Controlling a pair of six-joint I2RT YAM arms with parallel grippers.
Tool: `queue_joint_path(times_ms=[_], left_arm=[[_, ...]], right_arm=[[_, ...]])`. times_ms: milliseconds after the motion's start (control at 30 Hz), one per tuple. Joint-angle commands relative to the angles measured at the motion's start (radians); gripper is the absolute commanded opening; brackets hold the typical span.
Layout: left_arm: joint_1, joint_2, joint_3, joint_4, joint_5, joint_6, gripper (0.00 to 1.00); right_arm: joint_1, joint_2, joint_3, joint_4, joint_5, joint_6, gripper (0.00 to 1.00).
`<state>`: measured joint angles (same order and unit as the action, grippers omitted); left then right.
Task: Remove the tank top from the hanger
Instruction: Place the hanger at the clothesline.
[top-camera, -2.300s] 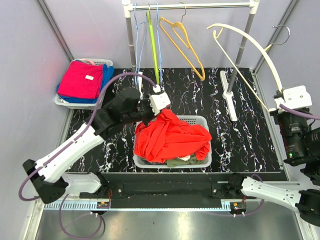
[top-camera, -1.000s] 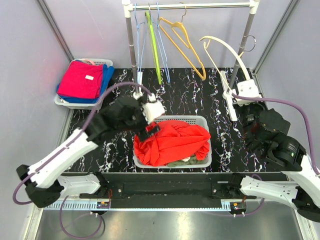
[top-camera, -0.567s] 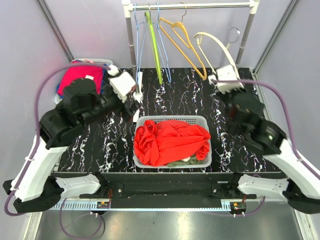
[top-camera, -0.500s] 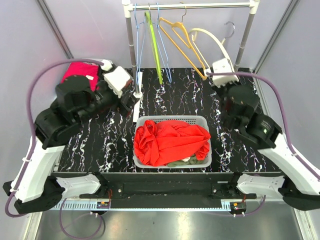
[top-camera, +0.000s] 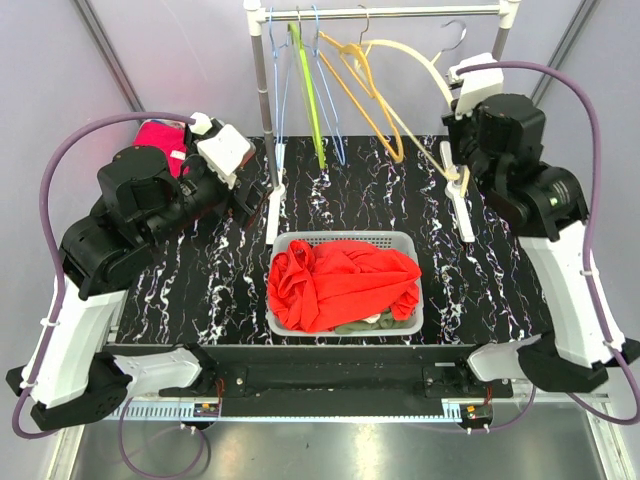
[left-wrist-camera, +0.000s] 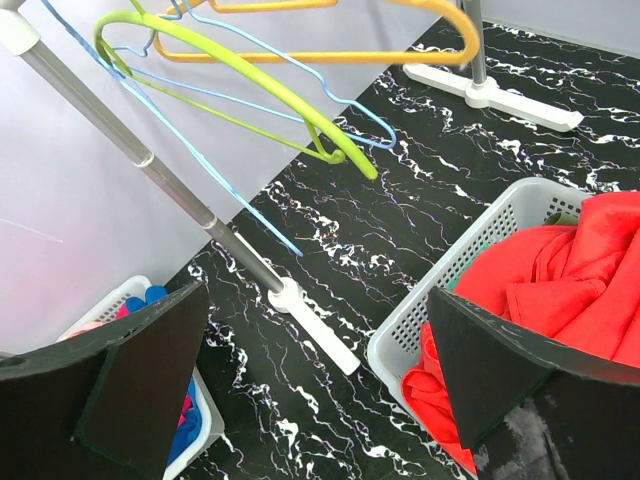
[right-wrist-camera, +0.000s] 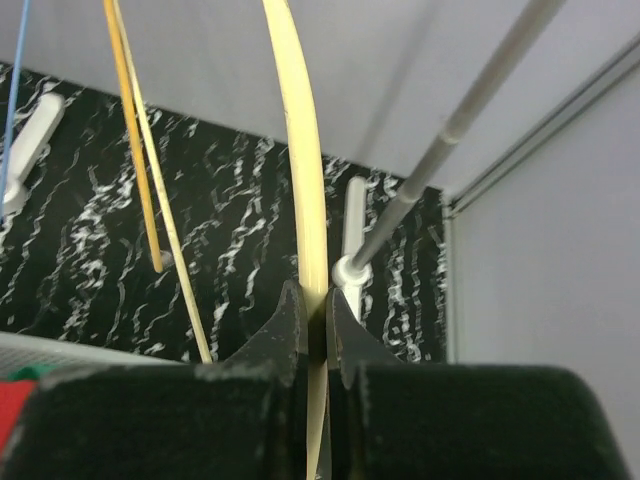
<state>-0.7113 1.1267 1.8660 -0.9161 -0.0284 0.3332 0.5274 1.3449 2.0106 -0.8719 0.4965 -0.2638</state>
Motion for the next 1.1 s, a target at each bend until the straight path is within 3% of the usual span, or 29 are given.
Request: queue_joint_path(times_ms=[0, 167, 333, 533, 767, 1067], left_arm=[[0.006, -0.004, 0.032, 0.046, 0.015, 0.001, 0.99], [0.007, -0.001, 0.028, 0.048, 0.024, -0.011, 0.99], [0.007, 0.001, 0.019, 0.048, 0.025, -0.017, 0.99], [0.006, 0.007, 0.005, 0.049, 0.024, -0.022, 0.99], [0.007, 0.018, 0.009, 0.046, 0.048, -0.036, 0.99], [0.007, 0.002, 0.005, 0.034, 0.044, -0.031, 0.99]], right_arm=[[-0.03, 0.04, 0.074, -0.085, -0.179, 0.101, 0.0], [-0.032, 0.065, 0.112, -0.038, -0.014, -0.004, 0.0], [-0.032, -0.01, -0.027, 0.147, 0.131, -0.133, 0.0], [-0.02, -0.151, -0.358, 0.592, 0.22, -0.504, 0.0], [-0.021, -0.144, -0.484, 0.919, 0.234, -0.699, 0.0], [-0.026, -0.052, -0.446, 0.961, 0.189, -0.753, 0.0]])
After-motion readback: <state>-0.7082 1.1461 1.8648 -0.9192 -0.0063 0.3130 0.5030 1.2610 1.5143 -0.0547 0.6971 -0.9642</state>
